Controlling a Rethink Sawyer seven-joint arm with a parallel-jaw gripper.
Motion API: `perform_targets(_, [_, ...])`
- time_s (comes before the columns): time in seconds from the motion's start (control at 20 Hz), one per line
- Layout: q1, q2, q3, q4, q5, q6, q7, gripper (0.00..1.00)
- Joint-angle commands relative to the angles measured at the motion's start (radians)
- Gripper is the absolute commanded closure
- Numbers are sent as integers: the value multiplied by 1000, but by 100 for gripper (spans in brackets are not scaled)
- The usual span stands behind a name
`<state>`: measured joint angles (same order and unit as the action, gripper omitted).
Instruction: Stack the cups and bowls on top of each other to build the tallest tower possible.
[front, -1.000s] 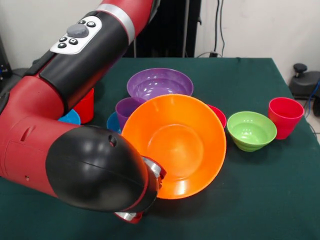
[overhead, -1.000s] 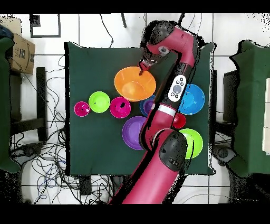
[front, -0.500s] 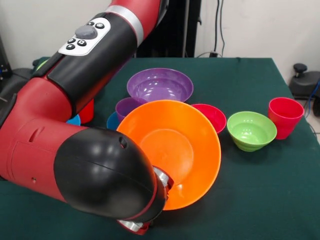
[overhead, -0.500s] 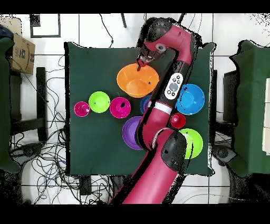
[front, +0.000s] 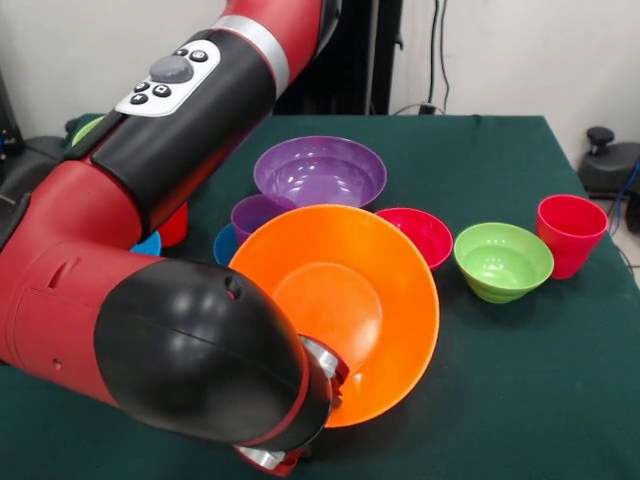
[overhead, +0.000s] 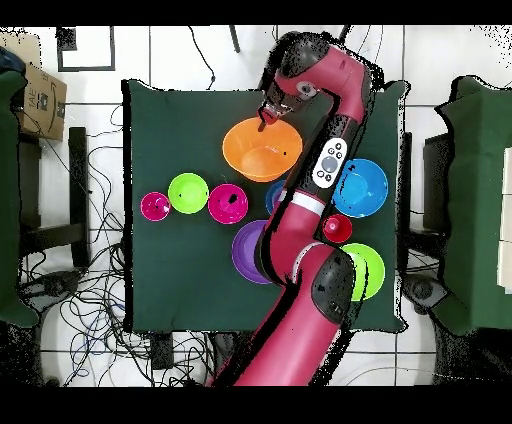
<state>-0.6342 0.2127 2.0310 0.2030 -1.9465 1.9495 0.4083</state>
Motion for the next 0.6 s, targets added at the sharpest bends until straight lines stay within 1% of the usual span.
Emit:
perform_targets(0.05, [-13,70,4,-65,-171,-105,-237,0])
perform_targets(0.15, [-12,69,42,-75,-209,-74,-225,0])
perform_targets(0.3, [-7,68,103,-87,-295,7,-218,0])
perform_targets(0.35, [-6,67,121,-89,-338,62,-222,0])
perform_targets(0.4, [-6,67,133,-89,-362,90,-225,0])
perform_targets(0.45, [-6,69,147,-88,-395,141,-228,0])
perform_targets(0.55, [-8,74,172,-88,-429,197,-226,0])
perform_targets(0.6, [-10,76,181,-87,-442,211,-226,0])
